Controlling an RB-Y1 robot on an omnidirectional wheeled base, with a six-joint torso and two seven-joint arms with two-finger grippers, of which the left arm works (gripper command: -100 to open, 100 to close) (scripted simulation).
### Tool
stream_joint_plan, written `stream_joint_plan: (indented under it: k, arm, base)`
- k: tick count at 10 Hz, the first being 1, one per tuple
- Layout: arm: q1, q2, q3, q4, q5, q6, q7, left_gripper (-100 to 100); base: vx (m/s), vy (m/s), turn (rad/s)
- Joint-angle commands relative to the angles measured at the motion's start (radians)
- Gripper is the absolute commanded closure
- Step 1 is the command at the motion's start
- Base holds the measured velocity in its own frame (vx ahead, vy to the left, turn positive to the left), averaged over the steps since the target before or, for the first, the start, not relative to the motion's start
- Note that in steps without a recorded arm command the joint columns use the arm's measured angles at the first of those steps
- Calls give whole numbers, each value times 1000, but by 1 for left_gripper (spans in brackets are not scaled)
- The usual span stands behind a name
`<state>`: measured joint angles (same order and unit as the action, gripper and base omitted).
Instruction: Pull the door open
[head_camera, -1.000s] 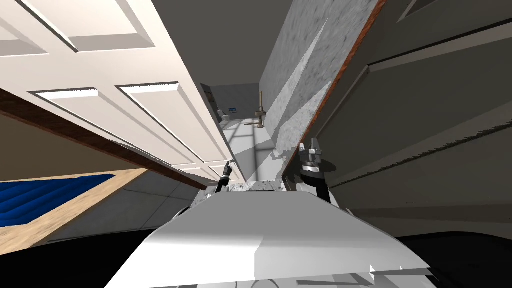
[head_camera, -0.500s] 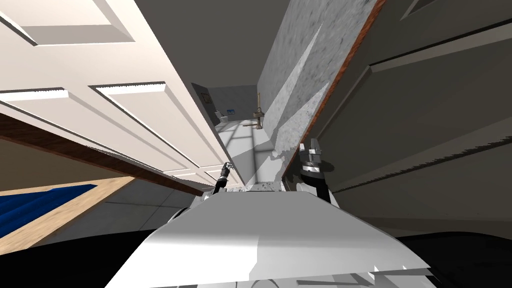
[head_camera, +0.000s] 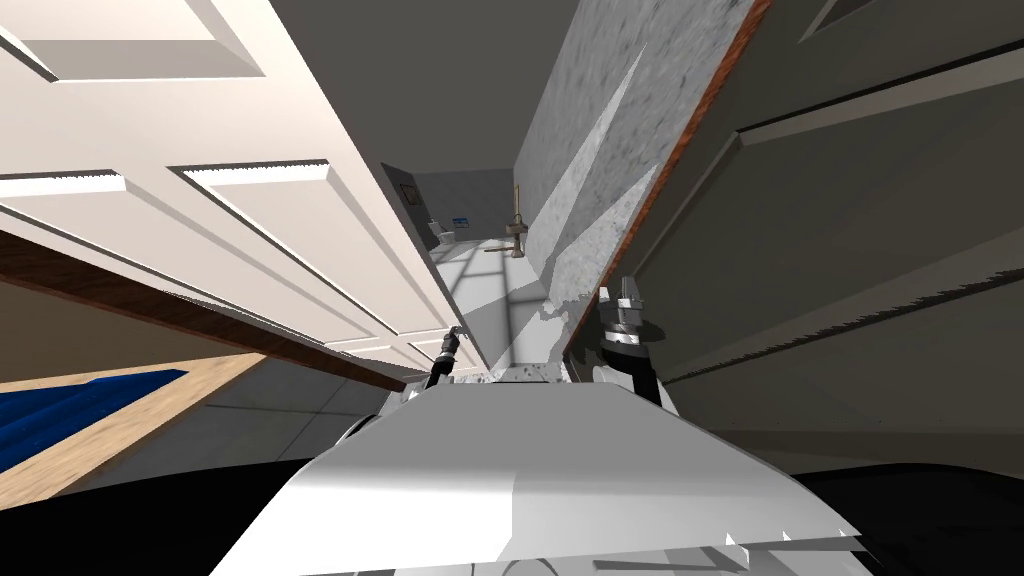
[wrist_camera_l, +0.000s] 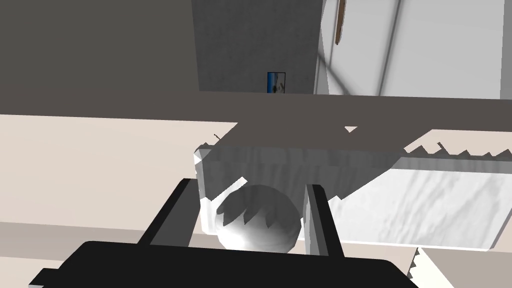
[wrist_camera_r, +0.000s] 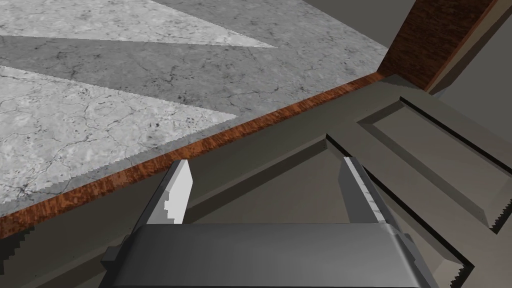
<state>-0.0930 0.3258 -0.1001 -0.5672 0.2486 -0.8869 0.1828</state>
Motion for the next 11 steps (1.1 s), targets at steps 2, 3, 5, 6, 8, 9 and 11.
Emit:
stream_joint_plan:
  k: [2, 3, 5, 6, 8, 9, 11]
  arm:
    - [0, 1, 6, 3, -19, -6, 13, 100]
    - [0, 2, 10, 6, -35, -11, 23, 100]
    - [0, 5, 22, 13, -76, -23, 50, 100]
    - [1, 6, 29, 17, -99, -30, 65, 100]
    - [1, 9, 42, 25, -144, -44, 95, 100]
    - [1, 10, 48, 29, -164, -50, 108, 100]
    - [1, 12, 56, 34, -194, -60, 127, 100]
  base:
    - [-48, 10, -38]
    - [-206, 33, -113]
    - [-237, 67, -126]
    - [-207, 68, -119]
    - [-194, 67, -118]
    - [-211, 137, -147]
    - [-194, 49, -101]
